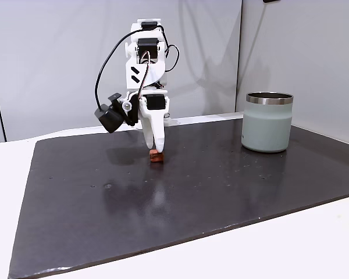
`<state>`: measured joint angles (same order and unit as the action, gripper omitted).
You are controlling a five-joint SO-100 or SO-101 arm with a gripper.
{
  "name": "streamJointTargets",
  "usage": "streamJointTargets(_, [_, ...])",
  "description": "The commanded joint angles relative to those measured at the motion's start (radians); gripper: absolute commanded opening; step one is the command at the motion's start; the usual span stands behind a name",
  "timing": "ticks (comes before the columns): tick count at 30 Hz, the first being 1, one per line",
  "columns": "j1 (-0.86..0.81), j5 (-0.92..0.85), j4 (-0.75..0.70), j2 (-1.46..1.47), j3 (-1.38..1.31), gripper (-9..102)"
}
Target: Grasp a cube and put it in the cup.
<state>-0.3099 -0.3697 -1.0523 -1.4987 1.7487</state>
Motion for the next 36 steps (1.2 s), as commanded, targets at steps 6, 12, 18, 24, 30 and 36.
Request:
streamJointTargets(6, [0.026, -0.011, 0.038, 0.034, -0.009, 28])
streamJointTargets(12, [0.028, -0.006, 0.046, 0.074, -0.002, 28])
streamJointTargets(18, [0.008, -0.021, 0.052, 0.075, 0.008, 27])
streamJointTargets(24, [-0.006, -0.037, 0.054, 0.075, 0.014, 17])
streamJointTargets(30, [-0.026, -0.052, 0.055, 0.074, 0.021, 6])
streamJointTargets(36, [-0.038, -0.063, 0.055, 0.066, 0.025, 4])
